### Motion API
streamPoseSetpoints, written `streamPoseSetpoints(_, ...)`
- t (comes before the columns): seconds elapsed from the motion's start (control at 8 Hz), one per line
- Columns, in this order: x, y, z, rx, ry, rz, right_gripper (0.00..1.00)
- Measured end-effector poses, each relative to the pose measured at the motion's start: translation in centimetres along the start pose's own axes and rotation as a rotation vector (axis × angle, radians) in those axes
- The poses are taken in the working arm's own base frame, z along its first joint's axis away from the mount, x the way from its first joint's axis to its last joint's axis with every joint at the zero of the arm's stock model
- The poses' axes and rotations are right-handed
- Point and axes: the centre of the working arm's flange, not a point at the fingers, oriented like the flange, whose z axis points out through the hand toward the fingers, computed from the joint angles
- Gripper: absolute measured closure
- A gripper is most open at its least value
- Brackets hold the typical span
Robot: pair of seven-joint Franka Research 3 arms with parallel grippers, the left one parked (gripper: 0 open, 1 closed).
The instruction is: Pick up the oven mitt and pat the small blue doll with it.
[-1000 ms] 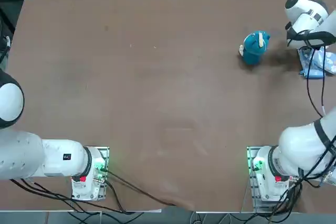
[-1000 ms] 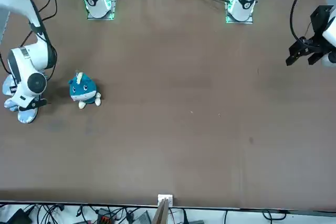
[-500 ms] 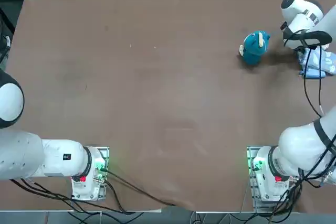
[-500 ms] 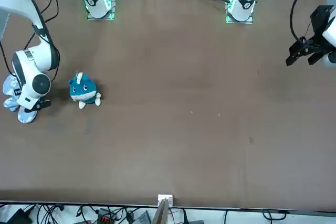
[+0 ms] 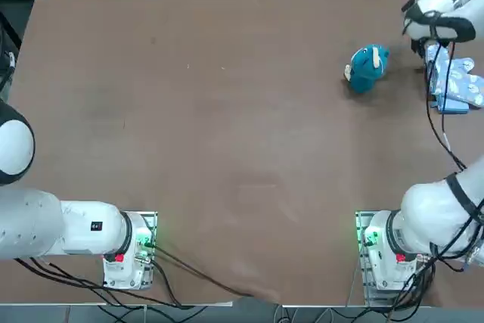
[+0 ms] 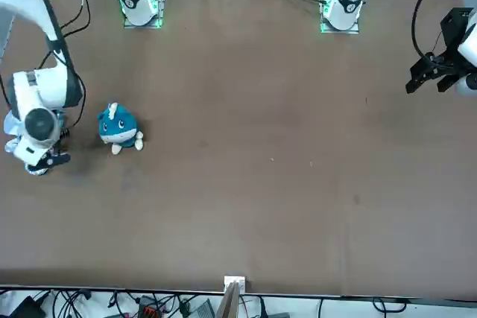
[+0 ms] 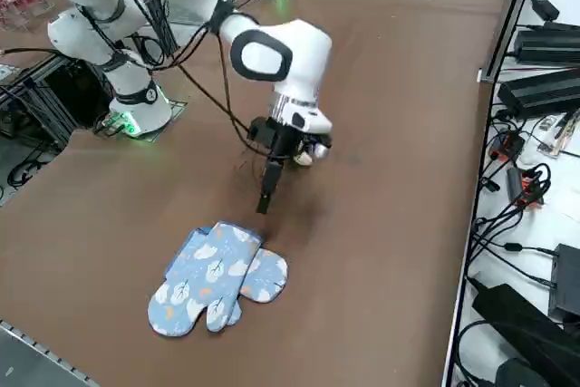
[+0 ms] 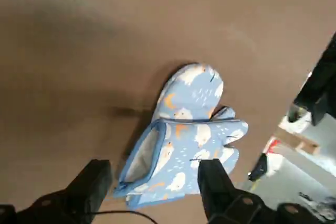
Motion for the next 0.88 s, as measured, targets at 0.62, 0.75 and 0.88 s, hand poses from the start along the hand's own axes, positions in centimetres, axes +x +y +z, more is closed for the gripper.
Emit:
streamPoseSetpoints(0.62, -1.8, 4.1, -17.3, 0.291, 0.039, 0.177, 0.00)
streamPoseSetpoints(0.75, -2.8, 5.0, -20.1, 0.356, 0.066, 0.202, 0.00)
streamPoseSetpoints(0.88, -3.9, 5.4, -22.6, 0.425, 0.099, 0.221, 0.00)
